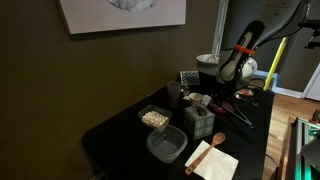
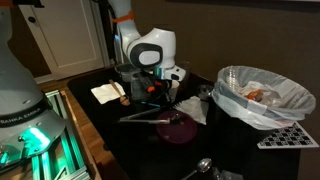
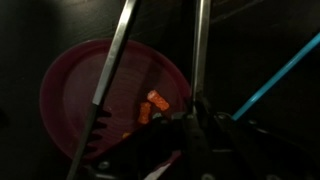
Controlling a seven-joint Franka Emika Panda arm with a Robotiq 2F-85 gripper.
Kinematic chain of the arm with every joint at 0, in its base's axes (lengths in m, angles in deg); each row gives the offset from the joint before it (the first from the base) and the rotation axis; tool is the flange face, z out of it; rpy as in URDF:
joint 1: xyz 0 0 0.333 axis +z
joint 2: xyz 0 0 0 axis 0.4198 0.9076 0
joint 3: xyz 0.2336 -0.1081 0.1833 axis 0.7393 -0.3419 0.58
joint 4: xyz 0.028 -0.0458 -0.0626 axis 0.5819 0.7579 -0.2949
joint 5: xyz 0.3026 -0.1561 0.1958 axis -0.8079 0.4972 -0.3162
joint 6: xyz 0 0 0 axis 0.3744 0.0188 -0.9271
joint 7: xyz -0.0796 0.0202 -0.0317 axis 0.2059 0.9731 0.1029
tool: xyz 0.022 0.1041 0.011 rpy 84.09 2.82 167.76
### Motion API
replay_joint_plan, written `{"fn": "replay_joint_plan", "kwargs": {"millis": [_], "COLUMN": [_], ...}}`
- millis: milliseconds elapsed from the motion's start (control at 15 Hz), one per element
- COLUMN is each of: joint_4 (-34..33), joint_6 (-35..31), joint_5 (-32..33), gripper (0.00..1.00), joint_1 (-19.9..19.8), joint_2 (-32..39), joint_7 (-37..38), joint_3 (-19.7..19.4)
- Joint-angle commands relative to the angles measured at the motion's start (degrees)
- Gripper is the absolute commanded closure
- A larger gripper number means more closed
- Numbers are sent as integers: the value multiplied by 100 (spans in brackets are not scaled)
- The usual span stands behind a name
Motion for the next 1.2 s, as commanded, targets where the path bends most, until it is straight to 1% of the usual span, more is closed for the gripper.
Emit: {"fn": "replay_joint_plan", "kwargs": {"millis": [0, 200, 467, 733, 1133], "joint_4": [-417, -720, -1064, -1307, -1448], "joint_6": [749, 1172, 1626, 1942, 2242], "joint_5": [-219, -409, -372, -157, -53], "gripper": [97, 97, 97, 97, 97], "joint_1": [-521, -823, -1022, -948, -898], "joint_2": [106, 307, 551, 698, 795], "joint_7": [-698, -1211, -1869, -2118, -2136], "joint_3": [451, 698, 821, 718, 615]}}
